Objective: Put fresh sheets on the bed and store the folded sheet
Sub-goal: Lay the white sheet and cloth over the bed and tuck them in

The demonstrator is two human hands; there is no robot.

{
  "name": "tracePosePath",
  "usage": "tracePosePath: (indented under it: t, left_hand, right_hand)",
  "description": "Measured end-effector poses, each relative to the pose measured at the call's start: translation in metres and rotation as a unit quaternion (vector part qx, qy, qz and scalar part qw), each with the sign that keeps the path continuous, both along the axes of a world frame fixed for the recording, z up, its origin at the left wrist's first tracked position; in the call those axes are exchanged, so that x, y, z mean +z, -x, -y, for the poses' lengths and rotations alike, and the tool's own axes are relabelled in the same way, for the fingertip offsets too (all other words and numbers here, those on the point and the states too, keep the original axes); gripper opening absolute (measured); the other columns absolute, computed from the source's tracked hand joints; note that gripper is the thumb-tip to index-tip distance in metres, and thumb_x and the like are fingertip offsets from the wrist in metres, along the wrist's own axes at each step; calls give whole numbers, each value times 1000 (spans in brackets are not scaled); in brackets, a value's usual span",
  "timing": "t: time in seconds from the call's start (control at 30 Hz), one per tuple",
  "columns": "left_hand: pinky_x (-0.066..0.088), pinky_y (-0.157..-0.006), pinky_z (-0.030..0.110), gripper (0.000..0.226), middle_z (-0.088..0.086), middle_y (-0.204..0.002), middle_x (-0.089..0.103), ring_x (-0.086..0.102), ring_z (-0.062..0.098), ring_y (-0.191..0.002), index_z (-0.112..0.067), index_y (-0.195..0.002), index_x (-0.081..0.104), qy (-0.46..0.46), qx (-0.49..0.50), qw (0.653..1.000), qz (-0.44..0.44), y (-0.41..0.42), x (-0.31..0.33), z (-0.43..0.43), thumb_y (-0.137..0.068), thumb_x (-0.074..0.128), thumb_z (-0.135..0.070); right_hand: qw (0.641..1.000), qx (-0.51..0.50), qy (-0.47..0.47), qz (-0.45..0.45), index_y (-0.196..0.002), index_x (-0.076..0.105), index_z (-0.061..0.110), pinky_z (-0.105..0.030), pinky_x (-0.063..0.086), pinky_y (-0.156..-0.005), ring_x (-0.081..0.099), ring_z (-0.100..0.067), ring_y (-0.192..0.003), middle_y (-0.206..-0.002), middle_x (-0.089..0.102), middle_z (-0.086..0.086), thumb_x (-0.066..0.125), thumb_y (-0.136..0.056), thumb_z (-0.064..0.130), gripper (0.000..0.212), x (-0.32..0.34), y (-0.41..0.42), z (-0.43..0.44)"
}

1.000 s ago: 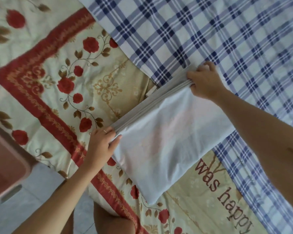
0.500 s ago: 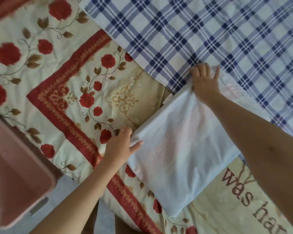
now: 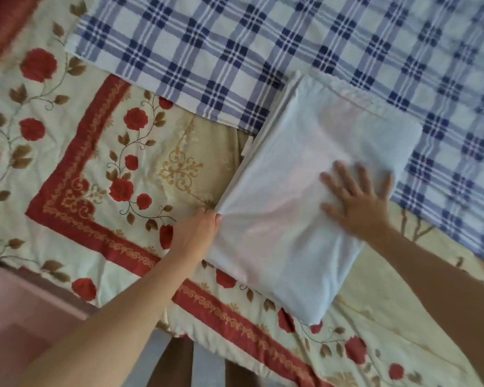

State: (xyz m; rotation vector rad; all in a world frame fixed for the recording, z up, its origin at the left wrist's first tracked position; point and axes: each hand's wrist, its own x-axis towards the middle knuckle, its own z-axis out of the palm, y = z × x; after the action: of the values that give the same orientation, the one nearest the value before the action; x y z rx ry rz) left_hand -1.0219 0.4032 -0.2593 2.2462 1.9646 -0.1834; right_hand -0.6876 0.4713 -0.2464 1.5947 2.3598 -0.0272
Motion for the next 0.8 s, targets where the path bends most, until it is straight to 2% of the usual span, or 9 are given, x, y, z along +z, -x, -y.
tracePosePath:
  t: [0.07,0.13,0.23,0.3,0.37,0.5,0.57,0.7,0.8]
  left_hand:
    - [36,-45,25,28,9,-64,60,56,23,-48,-6,-73,62,47,14,999,-18,-4,9,-3,-90,57,-27]
    - [46,-66,36,28,16,-89,63,61,29,-75,-2,-94,57,9,56,998,-41,-12,19,-1,-83,58,-28]
    - [41,-95,53,57,20,-135,46,49,38,-120,-3,-124,39,-32,-33,999,9,-40,28,4,-73,51,-28]
    - [31,-101,64,67,14,-150,30,28,35,-138,-6,-139,31,-25,-156,987,33,-50,19,5,-80,37,-39]
    - [23,-101,71,73,4,-157,15,15,30,-144,-15,-148,20,4,-231,973,9,-43,2,-1,-87,28,-54]
    - [25,-100,70,74,3,-159,8,10,31,-145,-20,-151,15,37,-258,965,-30,-27,-7,-10,-89,24,-60]
    - [16,-105,69,76,7,-158,10,7,35,-144,-16,-150,14,33,-247,968,-18,-28,-2,-3,-89,22,-60]
    - [7,-108,65,89,14,-158,8,5,39,-143,-11,-149,19,18,-356,934,18,-30,5,27,-85,23,-72]
    - [14,-104,69,94,11,-158,9,10,41,-143,-18,-146,23,35,-448,894,-7,-27,5,36,-71,56,-63]
  right_hand:
    - [966,-259,11,1,-149,-2,41,-72,-5,-105,-1,-31,-146,-158,-8,12,12,-94,60,59,11,-12,-8]
    - [961,-275,-6,-21,-152,3,30,-65,-9,-109,-4,-31,-146,-159,-4,1,15,-95,52,62,17,2,-3]
    - [996,26,-20,-78,-151,11,26,-66,-2,-107,15,-33,-143,-157,16,-2,24,-87,51,70,9,45,29]
    - [973,222,22,-52,-150,9,30,-67,3,-107,15,-31,-142,-156,18,3,26,-87,53,69,-5,50,56]
    - [976,210,26,-50,-150,9,35,-67,6,-108,16,-29,-144,-157,16,7,22,-93,55,62,-11,26,71]
    - [974,-217,-11,-67,-147,-5,43,-63,-14,-107,3,-26,-145,-156,-5,13,8,-87,68,67,-11,-23,82]
    - [952,-298,-25,-67,-150,-1,30,-55,-22,-107,1,-29,-146,-157,-9,5,13,-84,65,77,-2,-17,91]
    - [989,-87,-13,-119,-151,16,18,-64,5,-107,10,-29,-143,-158,8,-7,36,-76,71,94,15,55,136]
    - [992,25,38,-115,-150,21,18,-67,12,-105,19,-29,-141,-156,19,-7,52,-69,69,101,10,105,174]
